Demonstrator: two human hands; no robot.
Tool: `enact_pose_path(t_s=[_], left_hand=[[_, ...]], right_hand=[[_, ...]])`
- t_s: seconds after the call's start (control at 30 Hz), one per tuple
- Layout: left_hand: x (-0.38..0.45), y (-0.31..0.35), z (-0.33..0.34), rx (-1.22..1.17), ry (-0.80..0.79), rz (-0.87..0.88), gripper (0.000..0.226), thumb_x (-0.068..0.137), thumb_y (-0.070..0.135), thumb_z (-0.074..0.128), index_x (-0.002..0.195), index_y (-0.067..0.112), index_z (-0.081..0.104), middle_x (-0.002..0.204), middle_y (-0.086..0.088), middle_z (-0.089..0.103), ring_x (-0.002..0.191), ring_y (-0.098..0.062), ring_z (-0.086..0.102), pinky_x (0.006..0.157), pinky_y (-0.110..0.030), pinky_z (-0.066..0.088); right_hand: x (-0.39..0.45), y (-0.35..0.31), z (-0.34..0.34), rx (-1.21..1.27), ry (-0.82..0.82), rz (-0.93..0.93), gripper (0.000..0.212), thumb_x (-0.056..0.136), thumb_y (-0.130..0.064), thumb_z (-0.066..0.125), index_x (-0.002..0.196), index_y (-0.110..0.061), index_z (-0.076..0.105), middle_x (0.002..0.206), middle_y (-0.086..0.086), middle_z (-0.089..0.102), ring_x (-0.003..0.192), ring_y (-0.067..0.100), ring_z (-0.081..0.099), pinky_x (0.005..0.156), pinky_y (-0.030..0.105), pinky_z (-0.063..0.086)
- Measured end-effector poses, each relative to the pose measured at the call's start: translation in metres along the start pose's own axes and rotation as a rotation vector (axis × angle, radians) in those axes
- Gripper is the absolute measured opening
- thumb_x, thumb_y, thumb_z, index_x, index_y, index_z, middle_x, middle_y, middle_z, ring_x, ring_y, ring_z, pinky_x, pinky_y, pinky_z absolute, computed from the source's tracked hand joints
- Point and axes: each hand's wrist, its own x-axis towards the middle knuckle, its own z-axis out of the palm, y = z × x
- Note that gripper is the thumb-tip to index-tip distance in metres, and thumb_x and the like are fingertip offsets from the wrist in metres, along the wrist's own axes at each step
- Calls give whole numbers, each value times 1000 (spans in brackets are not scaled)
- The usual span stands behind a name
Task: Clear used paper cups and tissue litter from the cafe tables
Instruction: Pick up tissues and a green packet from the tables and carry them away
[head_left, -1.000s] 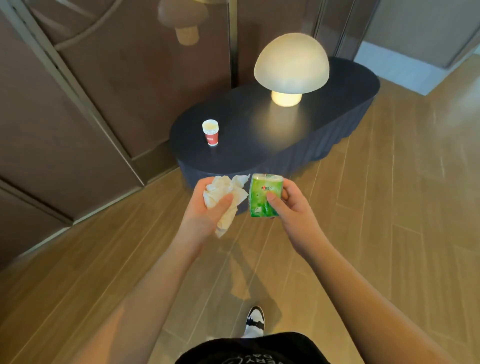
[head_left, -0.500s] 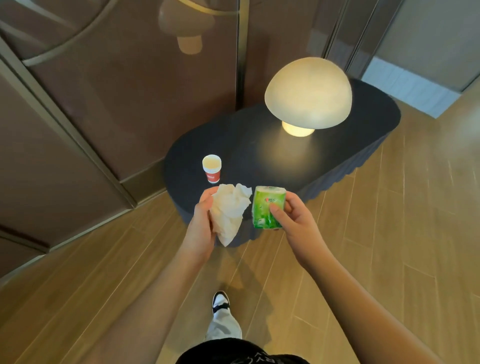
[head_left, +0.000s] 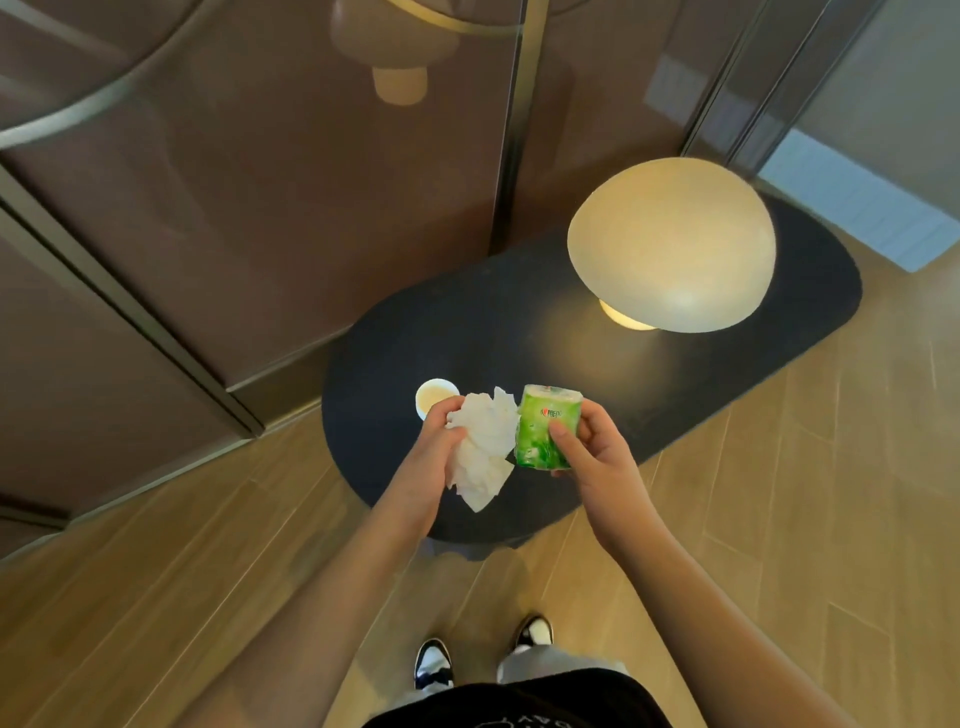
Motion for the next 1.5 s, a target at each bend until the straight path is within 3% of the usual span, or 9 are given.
enact_pose_path(t_s=[0.27, 0.37, 0.53, 0.7, 0.9, 1.07, 1.2, 1.37, 1.5], left_hand=[[60, -9, 20, 107, 93, -67, 53, 108, 25, 46, 93, 76, 50, 119, 20, 47, 109, -12, 54, 60, -7, 51], [76, -16, 32, 121, 123, -65, 45, 106, 27, 54, 101, 71, 51, 121, 19, 50, 108, -10, 59, 65, -9, 53], [108, -29, 47, 161, 226, -86, 31, 100, 25, 66, 116, 46, 50, 120, 15, 60, 94, 14, 65, 69, -11, 54], [133, -58, 47, 389, 310, -148, 28, 93, 45, 71, 109, 49, 48, 109, 27, 58, 98, 5, 62, 64, -9, 47], [157, -95, 52, 592, 381, -153, 39, 93, 47, 70, 123, 36, 47, 126, 10, 51, 102, -7, 56, 71, -7, 37], [166, -119, 55, 710, 391, -205, 47, 98, 40, 66, 137, 25, 45, 136, 0, 51, 104, -14, 58, 83, -25, 50], [174, -123, 53, 913, 392, -136, 48, 99, 36, 65, 140, 24, 42, 134, -2, 55, 117, -23, 59, 91, -39, 58], [183, -127, 54, 1153, 366, -90, 52, 103, 36, 57, 146, 24, 30, 135, -4, 49, 122, -20, 55, 90, -32, 59], [191, -133, 58, 1158, 377, -68, 51, 106, 27, 53, 151, 21, 31, 142, -10, 43, 131, -24, 52, 97, -34, 56]], right_hand=[[87, 23, -27, -82, -78, 115, 19, 101, -34, 53, 117, -45, 52, 109, -21, 71, 99, 2, 70, 71, 19, 56], [118, 33, -42, -113, -150, 199, 17, 101, -35, 53, 114, -46, 52, 114, -18, 69, 98, 0, 70, 71, 18, 57], [166, 47, -47, -140, -243, 313, 16, 101, -32, 54, 109, -45, 52, 112, -22, 67, 92, -6, 70, 66, 13, 54], [200, 76, -42, -191, -272, 404, 17, 102, -29, 55, 110, -44, 51, 113, -20, 65, 99, 2, 67, 65, 14, 54], [228, 120, -33, -234, -234, 528, 22, 103, -24, 55, 121, -36, 50, 112, -15, 60, 95, 3, 61, 69, 19, 51], [243, 148, -35, -307, -229, 612, 28, 104, -19, 53, 128, -33, 50, 122, -7, 58, 106, 12, 58, 68, 18, 49], [255, 167, -34, -376, -229, 621, 45, 101, -12, 56, 142, -27, 46, 121, -8, 56, 101, 10, 59, 68, 18, 50], [265, 190, -26, -435, -180, 594, 49, 99, -8, 58, 143, -23, 45, 135, 1, 58, 117, 19, 62, 87, 34, 60], [271, 200, -18, -432, -187, 554, 43, 100, -11, 58, 138, -26, 48, 119, -8, 62, 102, 10, 65, 75, 24, 58]])
